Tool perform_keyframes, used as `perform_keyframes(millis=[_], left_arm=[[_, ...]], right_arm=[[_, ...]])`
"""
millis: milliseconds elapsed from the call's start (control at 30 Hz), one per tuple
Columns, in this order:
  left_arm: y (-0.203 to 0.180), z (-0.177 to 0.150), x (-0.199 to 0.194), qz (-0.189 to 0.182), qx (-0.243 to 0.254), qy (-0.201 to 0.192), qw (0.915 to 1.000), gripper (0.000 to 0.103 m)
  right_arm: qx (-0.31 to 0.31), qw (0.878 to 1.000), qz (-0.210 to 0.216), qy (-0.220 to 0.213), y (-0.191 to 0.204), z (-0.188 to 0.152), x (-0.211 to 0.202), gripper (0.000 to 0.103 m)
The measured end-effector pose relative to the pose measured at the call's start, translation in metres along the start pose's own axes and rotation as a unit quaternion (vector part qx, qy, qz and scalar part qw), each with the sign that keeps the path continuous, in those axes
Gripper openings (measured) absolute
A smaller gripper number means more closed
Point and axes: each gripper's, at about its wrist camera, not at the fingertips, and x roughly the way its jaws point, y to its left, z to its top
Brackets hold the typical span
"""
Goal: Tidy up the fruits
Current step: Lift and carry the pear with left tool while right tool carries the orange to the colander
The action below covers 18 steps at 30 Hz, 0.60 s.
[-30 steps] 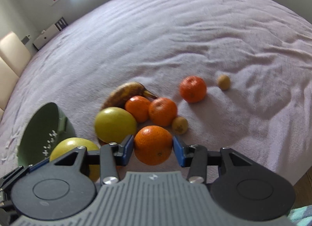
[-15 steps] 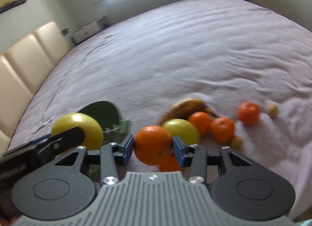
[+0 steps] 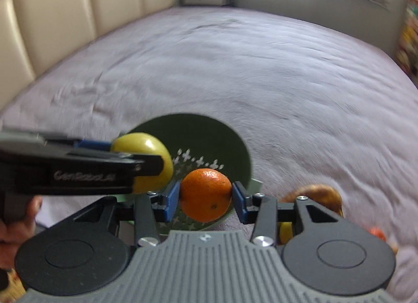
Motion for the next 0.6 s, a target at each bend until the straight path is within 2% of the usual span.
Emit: perform_keyframes(millis=[300, 600], left_arm=[[0.002, -0.001, 0.024, 0.022, 0.019, 0.033, 0.9990, 0.072], [0.004, -0.001, 0.043, 0.045, 0.031, 0.064, 0.9965, 0.072]], right_arm=[[-0.084, 0.995, 0.017, 0.056, 0.007, 0.005, 0.046, 0.041], [-0.089, 0.992, 0.028, 0.085, -0.001, 0.005, 0.071, 0.041]])
